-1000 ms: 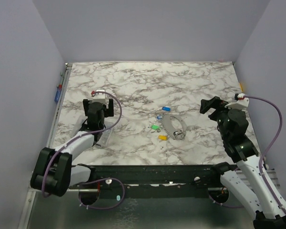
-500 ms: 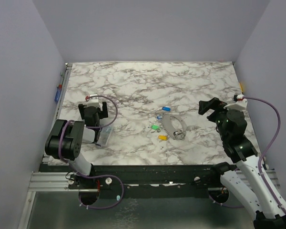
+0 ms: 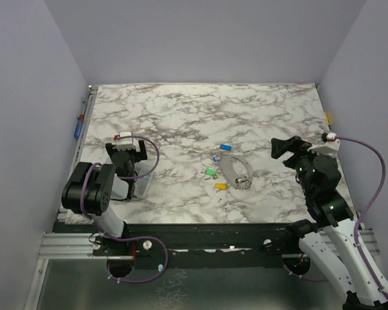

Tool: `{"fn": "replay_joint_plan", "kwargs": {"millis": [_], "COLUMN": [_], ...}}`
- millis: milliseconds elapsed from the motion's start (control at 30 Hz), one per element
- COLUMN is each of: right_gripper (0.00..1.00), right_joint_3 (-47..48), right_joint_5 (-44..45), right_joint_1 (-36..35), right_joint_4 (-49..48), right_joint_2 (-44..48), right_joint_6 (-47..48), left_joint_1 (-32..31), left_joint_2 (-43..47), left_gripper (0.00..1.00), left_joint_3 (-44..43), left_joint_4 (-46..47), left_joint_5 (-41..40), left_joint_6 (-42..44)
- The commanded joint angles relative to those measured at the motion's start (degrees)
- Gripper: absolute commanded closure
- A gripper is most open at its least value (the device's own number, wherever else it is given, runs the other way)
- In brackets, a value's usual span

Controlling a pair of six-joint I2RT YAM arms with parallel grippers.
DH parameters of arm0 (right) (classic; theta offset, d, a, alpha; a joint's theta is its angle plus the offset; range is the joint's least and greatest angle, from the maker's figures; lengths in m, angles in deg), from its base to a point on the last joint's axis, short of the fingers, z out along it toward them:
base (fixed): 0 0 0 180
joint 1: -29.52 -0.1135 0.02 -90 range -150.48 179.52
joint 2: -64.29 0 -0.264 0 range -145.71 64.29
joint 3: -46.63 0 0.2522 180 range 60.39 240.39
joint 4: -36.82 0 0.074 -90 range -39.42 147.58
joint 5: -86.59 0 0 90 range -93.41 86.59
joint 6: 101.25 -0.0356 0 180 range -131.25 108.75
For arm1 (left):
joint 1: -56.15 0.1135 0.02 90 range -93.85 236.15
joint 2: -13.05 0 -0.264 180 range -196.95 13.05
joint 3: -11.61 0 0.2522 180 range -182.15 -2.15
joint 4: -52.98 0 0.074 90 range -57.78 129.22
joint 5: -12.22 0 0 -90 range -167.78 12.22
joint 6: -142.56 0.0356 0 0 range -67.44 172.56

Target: Put the keys on the keyring

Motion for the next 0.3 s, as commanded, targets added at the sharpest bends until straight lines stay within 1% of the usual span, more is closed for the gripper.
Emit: {"fn": "replay_joint_plan", "kwargs": {"millis": [0, 167, 267], "right_gripper": [0.00, 0.00, 0.00], "right_joint_3": [-0.81, -2.22, -1.59], "right_joint_5": [-0.31, -1.61, -1.62], "right_joint_1": [0.12, 0.18, 0.15], "right_joint_4": [1.91, -0.50, -0.36], "right_joint_2": [0.62, 2.00, 1.34], "right_joint_6": [-0.38, -1.76, -1.84], "left_joint_1": [-0.22, -0.24, -0.24], "left_joint_2": [-0.58, -0.54, -0.58], "left_gripper": [0.01, 0.01, 0.01], "left_joint_3": [0.14, 0.13, 0.14], "left_joint_4": [2.76, 2.68, 2.64], "left_joint_5": [-0.76, -0.76, -0.76], "left_joint_6": [-1.11, -1.11, -1.11]}}
